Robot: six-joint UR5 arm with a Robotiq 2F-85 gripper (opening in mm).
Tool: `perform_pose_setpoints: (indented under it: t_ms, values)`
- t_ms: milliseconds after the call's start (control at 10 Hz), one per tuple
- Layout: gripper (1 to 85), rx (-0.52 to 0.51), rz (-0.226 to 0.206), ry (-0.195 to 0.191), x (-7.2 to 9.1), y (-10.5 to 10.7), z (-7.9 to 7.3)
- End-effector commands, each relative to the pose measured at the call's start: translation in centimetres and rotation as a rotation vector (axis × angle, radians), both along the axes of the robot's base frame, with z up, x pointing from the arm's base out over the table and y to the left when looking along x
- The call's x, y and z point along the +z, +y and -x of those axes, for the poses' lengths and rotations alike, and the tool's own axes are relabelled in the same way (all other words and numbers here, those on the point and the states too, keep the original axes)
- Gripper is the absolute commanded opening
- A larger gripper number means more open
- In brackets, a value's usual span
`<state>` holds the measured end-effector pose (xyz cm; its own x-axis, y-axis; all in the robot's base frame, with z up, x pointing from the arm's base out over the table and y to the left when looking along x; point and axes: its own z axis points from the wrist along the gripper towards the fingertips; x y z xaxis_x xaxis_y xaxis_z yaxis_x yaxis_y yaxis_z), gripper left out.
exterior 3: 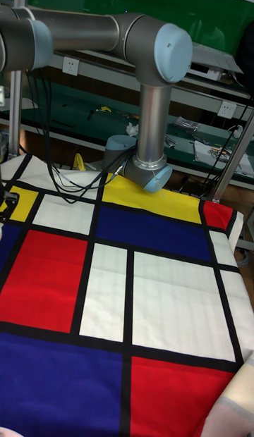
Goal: Put the garbage in the trash can
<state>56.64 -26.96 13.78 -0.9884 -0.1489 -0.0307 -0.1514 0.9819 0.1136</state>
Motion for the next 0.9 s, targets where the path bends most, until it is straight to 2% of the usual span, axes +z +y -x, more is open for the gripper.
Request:
perform_pose_setpoints:
  t_ms: [0, 200, 400, 500, 800]
  values:
    - [33.7, 0.029, -0.008, 0.009, 0.3, 0.1, 0.3]
    - [32.3, 0.026, -0.014, 0.009, 0.3, 0.2, 0.4]
    - [31.3, 0.032, 0.006, 0.007, 0.5, -0.5, 0.2]
    - [31.7, 0.052, 0.030, 0.001, 0.5, -1.2, 0.1]
    - [34.7, 0.058, 0.019, 0.003, 0.8, -0.6, 0.2]
